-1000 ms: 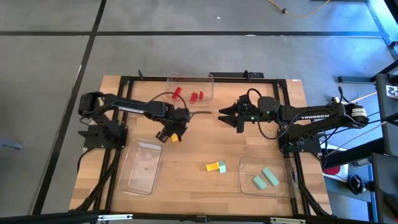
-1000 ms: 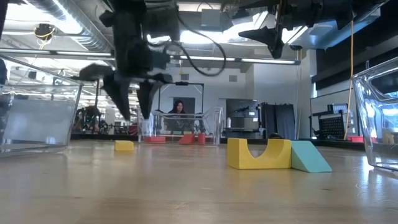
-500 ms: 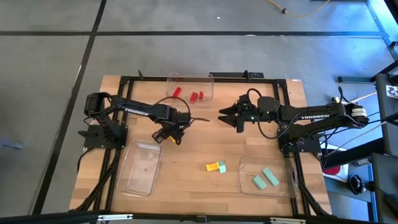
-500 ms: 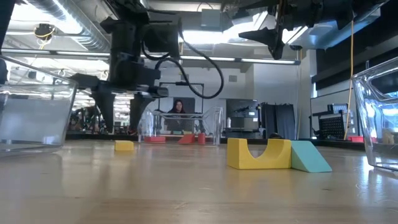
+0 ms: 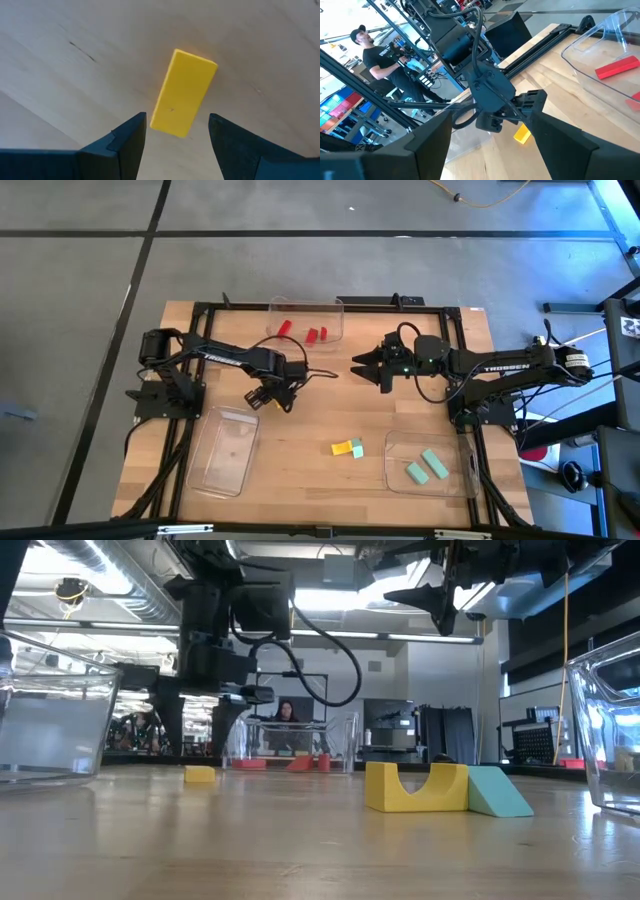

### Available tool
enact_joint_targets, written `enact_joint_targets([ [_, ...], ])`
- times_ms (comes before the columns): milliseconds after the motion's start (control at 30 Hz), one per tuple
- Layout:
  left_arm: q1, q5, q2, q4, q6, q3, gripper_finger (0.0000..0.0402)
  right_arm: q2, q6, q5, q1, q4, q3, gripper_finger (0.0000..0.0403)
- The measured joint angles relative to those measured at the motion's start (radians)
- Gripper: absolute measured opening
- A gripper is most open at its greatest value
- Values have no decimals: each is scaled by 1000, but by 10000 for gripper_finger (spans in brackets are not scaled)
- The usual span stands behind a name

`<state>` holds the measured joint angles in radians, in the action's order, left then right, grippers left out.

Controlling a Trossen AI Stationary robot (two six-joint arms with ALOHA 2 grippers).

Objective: Sort & place blocks by color
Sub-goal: Put the top left yellow block in the left transparent bin

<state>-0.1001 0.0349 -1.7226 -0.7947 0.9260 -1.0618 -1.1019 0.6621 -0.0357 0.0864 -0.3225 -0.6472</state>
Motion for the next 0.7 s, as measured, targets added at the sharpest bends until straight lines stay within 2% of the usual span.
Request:
enact_joint_targets([
  [700,-3,-1,0,-1,2,15,206,0,13,0,0,-2,0,272],
])
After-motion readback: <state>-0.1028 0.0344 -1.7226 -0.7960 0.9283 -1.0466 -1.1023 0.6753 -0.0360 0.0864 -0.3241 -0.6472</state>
